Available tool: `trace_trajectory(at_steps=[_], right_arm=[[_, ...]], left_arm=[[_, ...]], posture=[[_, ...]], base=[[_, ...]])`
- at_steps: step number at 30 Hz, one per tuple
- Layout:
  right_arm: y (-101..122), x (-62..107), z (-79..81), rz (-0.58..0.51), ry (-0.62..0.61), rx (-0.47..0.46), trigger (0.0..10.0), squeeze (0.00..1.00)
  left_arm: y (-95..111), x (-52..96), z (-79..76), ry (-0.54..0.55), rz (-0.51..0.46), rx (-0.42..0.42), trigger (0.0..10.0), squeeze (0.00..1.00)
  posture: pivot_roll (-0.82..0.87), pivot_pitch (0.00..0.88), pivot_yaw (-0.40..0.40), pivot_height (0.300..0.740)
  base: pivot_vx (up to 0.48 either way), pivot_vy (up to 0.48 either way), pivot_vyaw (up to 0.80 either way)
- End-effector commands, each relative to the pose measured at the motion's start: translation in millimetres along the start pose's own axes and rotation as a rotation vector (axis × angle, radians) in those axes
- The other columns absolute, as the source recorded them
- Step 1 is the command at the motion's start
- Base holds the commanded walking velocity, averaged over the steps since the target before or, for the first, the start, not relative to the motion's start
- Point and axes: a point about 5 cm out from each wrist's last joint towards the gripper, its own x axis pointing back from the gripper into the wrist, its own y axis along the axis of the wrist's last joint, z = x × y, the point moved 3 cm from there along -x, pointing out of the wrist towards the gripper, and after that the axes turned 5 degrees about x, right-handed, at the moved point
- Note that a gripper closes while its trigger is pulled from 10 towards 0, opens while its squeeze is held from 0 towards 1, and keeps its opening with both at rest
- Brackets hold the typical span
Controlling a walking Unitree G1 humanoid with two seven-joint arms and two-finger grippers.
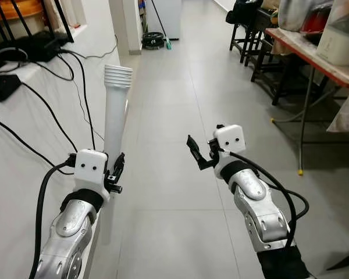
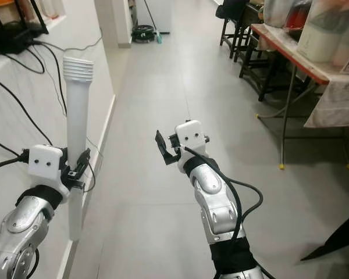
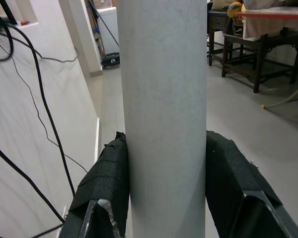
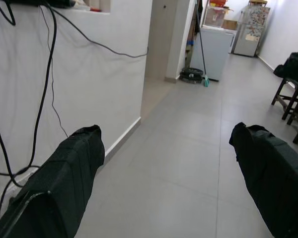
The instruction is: Building children table
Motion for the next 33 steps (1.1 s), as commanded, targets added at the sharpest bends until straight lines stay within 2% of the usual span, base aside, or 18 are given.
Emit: trace_trajectory(at_steps=[1,15,33], right_arm=[[3.6,-3.0,1.0,-0.018,0.004,-0.01,10.0,0.0],[2.3,-6.4,-0.3,-0.022,-0.002,-0.016,10.0,0.0],[-0.4,-5.3,0.6,-0.031,-0.005,-0.006,10.0,0.0]], left_arm=[[-0.1,0.9,-0.6,-0.006,-0.009,-0.004,10.0,0.0],[-4.7,-3.6,6.2,0.029,-0.006,0.006,10.0,0.0],[-12.3,-2.7,4.2,0.024,0.015,0.005,10.0,0.0]], posture=[[0.13,0.0,-0.033,0.735],[0.12,0.0,-0.039,0.74],[0.12,0.0,-0.039,0.74]], base=[[0.0,0.0,0.0],[-0.086,0.0,0.0],[0.0,0.0,0.0]])
